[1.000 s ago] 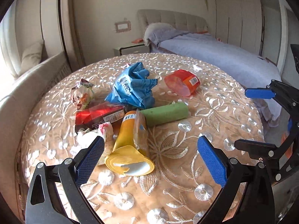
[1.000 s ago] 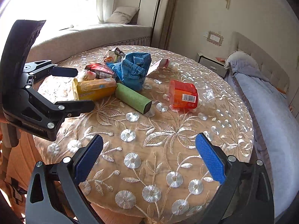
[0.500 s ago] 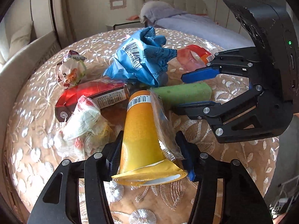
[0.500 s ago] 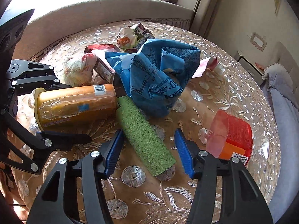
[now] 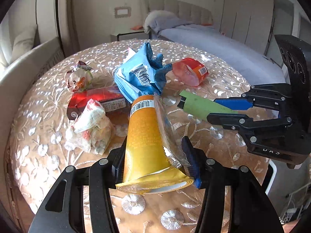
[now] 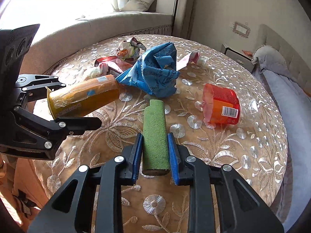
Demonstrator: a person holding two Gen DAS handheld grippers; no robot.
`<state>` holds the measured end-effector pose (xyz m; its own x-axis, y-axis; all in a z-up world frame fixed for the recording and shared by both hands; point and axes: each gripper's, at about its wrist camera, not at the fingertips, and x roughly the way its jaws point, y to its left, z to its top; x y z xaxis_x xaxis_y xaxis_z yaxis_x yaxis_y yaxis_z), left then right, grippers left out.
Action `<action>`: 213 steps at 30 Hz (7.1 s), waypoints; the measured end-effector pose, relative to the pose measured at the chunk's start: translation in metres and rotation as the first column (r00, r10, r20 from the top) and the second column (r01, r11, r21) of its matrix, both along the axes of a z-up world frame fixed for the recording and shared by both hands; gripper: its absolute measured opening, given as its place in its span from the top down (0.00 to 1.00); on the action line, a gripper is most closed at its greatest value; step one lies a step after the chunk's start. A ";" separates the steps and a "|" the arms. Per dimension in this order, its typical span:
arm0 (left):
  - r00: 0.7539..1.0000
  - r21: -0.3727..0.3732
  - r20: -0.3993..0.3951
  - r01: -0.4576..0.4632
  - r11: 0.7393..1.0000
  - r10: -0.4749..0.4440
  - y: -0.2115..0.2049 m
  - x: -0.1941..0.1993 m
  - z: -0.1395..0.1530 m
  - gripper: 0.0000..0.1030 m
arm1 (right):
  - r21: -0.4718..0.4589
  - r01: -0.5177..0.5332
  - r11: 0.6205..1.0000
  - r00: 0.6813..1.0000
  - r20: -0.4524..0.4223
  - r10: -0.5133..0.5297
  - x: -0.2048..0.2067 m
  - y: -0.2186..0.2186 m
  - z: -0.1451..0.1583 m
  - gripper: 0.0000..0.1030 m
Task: Collect trash
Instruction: 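Carry the yellow tube and green roll over the bin and release both, then move both open grippers back from the bin to the table, then grasp the blue plastic bag with the left gripper while the right grasps the red-orange cup, then carry the blue bag and red-orange cup over the bin and release both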
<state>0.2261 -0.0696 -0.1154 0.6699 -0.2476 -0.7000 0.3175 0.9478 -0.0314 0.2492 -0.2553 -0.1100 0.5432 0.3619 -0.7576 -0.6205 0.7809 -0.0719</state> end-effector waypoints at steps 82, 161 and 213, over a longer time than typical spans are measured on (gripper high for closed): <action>0.359 0.279 -0.304 0.919 0.278 -0.882 -0.388 -0.119 -0.190 0.05 | -0.294 0.511 0.808 0.782 -0.231 -0.579 -0.198 -0.317 -0.152 0.04; 0.978 0.162 0.133 -0.184 0.969 0.164 -0.032 0.116 0.026 0.05 | -0.077 0.500 0.862 0.858 0.176 -0.482 0.057 -0.028 0.005 0.04; 0.958 0.057 0.248 0.132 0.990 -0.142 -0.111 -0.066 0.070 0.40 | 0.157 0.550 0.820 0.802 0.175 -0.571 -0.142 -0.168 0.085 0.97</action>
<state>0.1599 -0.1803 -0.0451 0.7870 -0.3247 -0.5246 0.4372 0.8935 0.1029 0.1072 -0.4232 -0.0252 0.8112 0.0090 -0.5847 -0.0514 0.9971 -0.0560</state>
